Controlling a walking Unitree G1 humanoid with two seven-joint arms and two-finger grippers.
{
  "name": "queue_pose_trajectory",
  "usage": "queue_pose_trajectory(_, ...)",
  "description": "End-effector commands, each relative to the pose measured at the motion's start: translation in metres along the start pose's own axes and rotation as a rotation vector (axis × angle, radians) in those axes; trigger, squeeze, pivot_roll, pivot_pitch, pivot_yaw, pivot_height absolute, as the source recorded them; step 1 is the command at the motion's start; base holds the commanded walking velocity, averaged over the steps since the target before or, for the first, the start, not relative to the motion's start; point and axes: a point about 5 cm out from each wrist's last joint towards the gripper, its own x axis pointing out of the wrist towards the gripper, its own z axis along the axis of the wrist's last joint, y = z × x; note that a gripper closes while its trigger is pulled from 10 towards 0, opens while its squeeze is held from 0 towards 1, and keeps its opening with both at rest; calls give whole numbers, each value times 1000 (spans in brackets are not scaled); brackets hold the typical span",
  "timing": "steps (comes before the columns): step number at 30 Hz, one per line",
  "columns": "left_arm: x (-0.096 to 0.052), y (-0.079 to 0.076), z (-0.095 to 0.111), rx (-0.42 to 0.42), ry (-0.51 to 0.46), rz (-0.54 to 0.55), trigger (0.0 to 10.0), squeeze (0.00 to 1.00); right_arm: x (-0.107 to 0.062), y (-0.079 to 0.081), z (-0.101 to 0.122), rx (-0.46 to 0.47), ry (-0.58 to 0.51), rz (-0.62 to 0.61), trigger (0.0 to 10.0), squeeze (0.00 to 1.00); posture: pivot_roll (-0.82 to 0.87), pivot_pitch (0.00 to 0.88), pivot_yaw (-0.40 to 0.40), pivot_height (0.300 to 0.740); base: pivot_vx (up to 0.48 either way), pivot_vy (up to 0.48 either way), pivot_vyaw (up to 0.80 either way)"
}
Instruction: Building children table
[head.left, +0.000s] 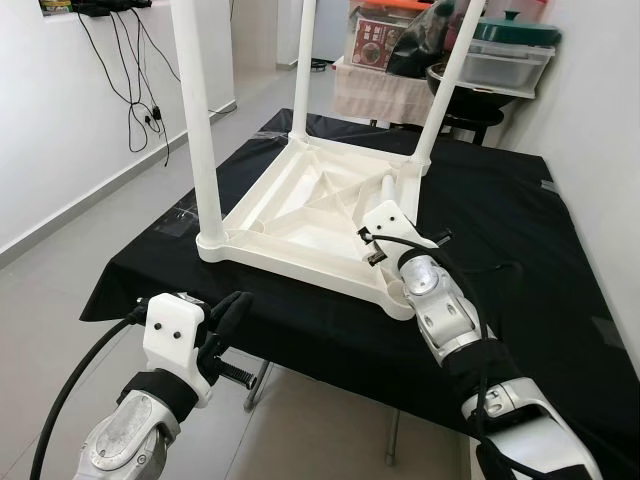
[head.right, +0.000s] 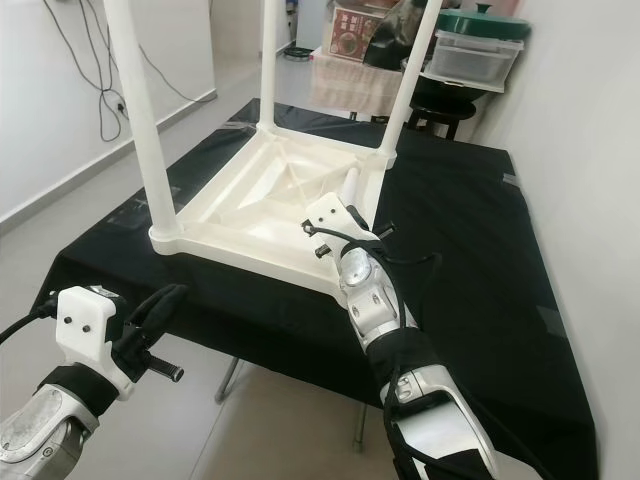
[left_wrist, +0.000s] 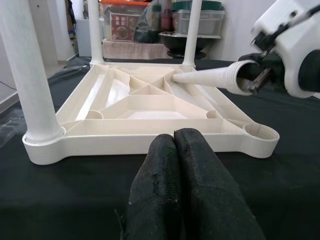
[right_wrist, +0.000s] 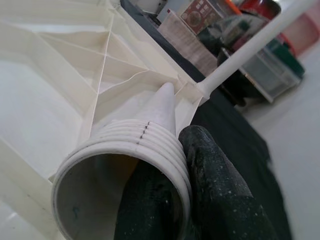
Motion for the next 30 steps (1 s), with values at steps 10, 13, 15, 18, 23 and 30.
queue_pose_trajectory(10, 2, -3, -5, -14, 15, -24, 10000, 0, 3, -15, 6, 369, -69, 52, 0, 0, 36, 19, -93, 740, 0, 0, 0)
queue_pose_trajectory(13, 2, -3, -5, -14, 19, -31, 10000, 0, 3, -27, 10, 521, -108, 42, 0, 0, 35, 18, -93, 740, 0, 0, 0)
queue_pose_trajectory(15, 6, -2, -2, -2, 17, -54, 10000, 0, 1, -57, 20, 938, -262, 98, 5137, 0, 33, 15, -91, 740, 0, 0, 0)
queue_pose_trajectory(18, 12, 1, 2, 2, -7, -48, 10000, 0, -10, -68, 26, 1116, -411, 226, 10000, 0, 29, 9, -87, 740, 0, 0, 0)
queue_pose_trajectory(23, 14, 3, 4, 3, -18, -43, 10000, 0, -18, -73, 27, 1188, -493, 278, 10000, 0, 26, 5, -83, 740, 0, 0, 0)
queue_pose_trajectory(30, 18, 9, 6, 6, -28, -40, 10000, 0, -30, -70, 19, 1220, -547, 351, 10000, 0, 30, 3, -70, 740, 0, 0, 0)
